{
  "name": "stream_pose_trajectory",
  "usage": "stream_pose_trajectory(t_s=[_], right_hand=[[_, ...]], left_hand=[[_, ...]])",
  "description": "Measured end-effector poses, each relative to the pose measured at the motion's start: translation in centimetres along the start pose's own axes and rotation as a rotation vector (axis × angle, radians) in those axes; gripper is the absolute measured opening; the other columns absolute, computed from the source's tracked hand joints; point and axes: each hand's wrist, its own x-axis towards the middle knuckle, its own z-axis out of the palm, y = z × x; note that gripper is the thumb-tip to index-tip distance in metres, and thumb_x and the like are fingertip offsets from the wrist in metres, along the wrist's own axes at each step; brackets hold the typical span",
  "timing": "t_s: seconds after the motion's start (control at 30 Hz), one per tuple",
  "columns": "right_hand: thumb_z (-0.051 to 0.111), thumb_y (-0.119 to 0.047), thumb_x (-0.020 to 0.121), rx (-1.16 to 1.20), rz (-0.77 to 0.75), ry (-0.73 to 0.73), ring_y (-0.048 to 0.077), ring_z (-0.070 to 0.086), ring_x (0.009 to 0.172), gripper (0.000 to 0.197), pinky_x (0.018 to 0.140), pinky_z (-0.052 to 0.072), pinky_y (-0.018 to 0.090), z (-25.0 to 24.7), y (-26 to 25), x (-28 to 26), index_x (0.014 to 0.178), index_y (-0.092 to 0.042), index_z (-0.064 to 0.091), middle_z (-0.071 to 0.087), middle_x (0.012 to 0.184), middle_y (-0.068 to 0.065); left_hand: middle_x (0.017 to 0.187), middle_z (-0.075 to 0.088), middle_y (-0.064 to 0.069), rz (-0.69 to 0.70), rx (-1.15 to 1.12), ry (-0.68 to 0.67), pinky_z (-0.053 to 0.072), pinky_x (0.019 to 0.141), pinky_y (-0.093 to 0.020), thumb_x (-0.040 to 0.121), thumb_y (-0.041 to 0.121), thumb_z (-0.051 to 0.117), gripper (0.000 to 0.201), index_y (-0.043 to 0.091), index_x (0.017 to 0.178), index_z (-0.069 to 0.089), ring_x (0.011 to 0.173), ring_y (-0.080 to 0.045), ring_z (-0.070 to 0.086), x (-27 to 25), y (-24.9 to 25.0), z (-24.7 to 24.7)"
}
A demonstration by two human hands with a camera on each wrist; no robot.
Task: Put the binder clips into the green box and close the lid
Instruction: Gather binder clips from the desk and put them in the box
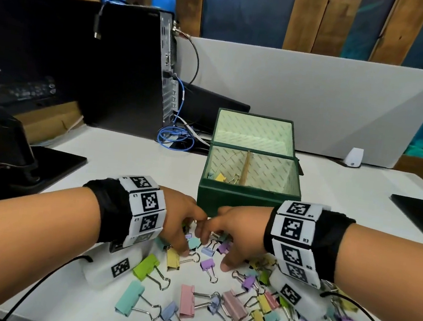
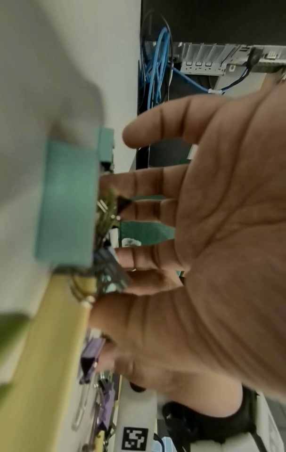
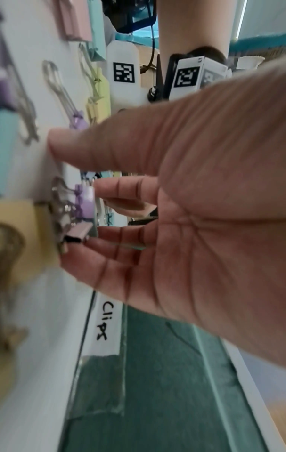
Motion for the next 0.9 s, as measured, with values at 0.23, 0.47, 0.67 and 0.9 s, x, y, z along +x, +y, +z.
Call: stream_pose_trajectory(t_s=[0.23, 0.47, 0.67, 0.9], right_hand=[[0.07, -0.021, 0.078, 0.074, -0.012, -0.006, 0.025, 0.056, 0.102, 0.032, 0.077, 0.047, 0.031, -0.1, 0.1, 0.5, 0.108, -0.027, 0.06, 0.043, 0.103, -0.004], [0.071, -0.015, 0.074, 0.064, -0.033, -0.081, 0.02, 0.051, 0.092, 0.027, 0.08, 0.05, 0.035, -0.1, 0.4, 0.4, 0.095, -0.024, 0.059, 0.04, 0.091, -0.011], [0.071, -0.017, 0.076, 0.139, -0.032, -0.135, 0.02, 0.058, 0.085, 0.021, 0.062, 0.047, 0.025, -0.1, 1.0, 0.7, 0.094, -0.022, 0.06, 0.058, 0.094, -0.009], [0.066, -0.011, 0.079, 0.143, -0.041, -0.101, 0.008, 0.051, 0.063, 0.014, 0.054, 0.038, 0.018, -0.4, 1.2, 0.4, 0.082, -0.024, 0.061, 0.057, 0.073, -0.007]], left_hand=[[0.097, 0.046, 0.007, 0.021, -0.031, 0.024, 0.047, 0.088, -0.033, 0.075, 0.037, 0.069, 0.033, 0.025, 0.104, 0.057, 0.095, -0.016, 0.052, 0.4, 0.4, 0.1], [0.085, 0.044, 0.01, 0.074, -0.12, -0.008, 0.046, 0.081, -0.03, 0.073, 0.025, 0.071, 0.023, 0.03, 0.086, 0.052, 0.09, -0.018, 0.056, 0.8, 0.3, 0.2], [0.098, 0.044, 0.009, 0.072, -0.085, 0.014, 0.046, 0.087, -0.031, 0.075, 0.03, 0.07, 0.025, 0.027, 0.098, 0.061, 0.1, -0.018, 0.055, 0.9, 0.5, 0.3], [0.098, 0.065, 0.003, 0.086, -0.205, 0.032, 0.044, 0.07, -0.021, 0.074, 0.029, 0.072, 0.022, 0.033, 0.066, 0.053, 0.081, -0.011, 0.06, 1.2, 0.5, 0.3]])
